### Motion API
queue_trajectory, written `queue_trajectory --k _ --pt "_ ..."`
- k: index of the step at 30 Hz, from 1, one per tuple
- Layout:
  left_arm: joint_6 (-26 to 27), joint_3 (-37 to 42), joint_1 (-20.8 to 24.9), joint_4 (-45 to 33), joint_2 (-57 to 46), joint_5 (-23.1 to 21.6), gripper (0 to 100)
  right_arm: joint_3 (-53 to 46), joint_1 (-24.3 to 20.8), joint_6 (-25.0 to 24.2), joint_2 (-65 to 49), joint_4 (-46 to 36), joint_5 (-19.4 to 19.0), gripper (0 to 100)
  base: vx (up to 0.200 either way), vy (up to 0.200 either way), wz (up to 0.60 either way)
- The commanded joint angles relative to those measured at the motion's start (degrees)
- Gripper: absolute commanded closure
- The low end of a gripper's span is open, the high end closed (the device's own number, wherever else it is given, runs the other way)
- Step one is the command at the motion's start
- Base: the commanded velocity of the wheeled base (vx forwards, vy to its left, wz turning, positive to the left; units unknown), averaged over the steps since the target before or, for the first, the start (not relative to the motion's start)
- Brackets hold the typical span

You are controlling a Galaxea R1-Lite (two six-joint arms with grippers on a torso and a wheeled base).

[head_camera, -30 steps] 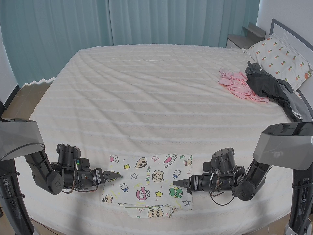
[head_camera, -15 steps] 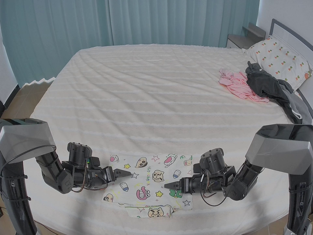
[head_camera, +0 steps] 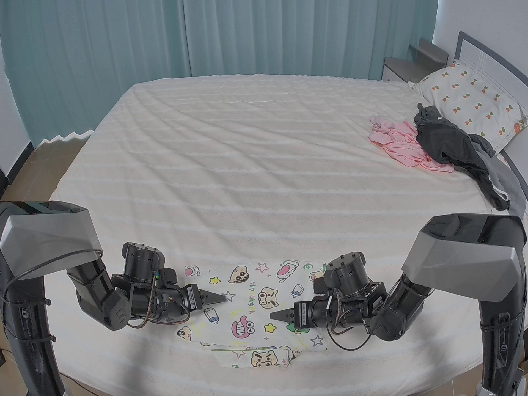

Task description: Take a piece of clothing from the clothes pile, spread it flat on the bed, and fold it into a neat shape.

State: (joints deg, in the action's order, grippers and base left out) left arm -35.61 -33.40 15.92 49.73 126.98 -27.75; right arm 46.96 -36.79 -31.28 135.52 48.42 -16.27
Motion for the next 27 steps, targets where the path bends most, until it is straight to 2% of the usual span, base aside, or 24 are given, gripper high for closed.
queue_trajectory --k 1,8,11,13,15,19,27 --pt "0.01 0.36 0.08 0.02 -0.41 -0.03 100 0.33 -0.39 0.08 0.71 0.36 -0.16 100 0.0 0.0 0.0" --pt "-0.51 1.5 0.51 -0.33 -3.32 0.5 100 -0.2 -1.09 -0.18 -1.23 1.76 0.1 100 0.0 0.0 0.0" --pt "-2.18 1.5 0.6 -0.59 -4.81 0.59 100 -0.55 -1.09 -0.18 -2.37 1.76 0.1 100 0.0 0.0 0.0" --pt "-6.49 1.32 0.6 -0.68 -7.36 0.59 100 -1.08 -1.53 -0.27 -3.51 1.85 0.19 100 0.0 0.0 0.0" --pt "-8.34 1.23 0.6 -0.77 -8.5 0.59 100 -1.17 -1.88 -0.27 -4.04 1.85 0.37 100 0.0 0.0 0.0" --pt "-8.95 1.23 0.6 -0.77 -9.38 0.59 100 -1.26 -1.97 -0.62 -5.62 1.85 0.37 100 0.0 0.0 0.0" --pt "-8.95 1.32 1.31 -0.68 -10.61 0.59 100 -1.43 -1.88 -2.38 -8.7 1.59 0.45 100 0.0 -0.2 0.0"
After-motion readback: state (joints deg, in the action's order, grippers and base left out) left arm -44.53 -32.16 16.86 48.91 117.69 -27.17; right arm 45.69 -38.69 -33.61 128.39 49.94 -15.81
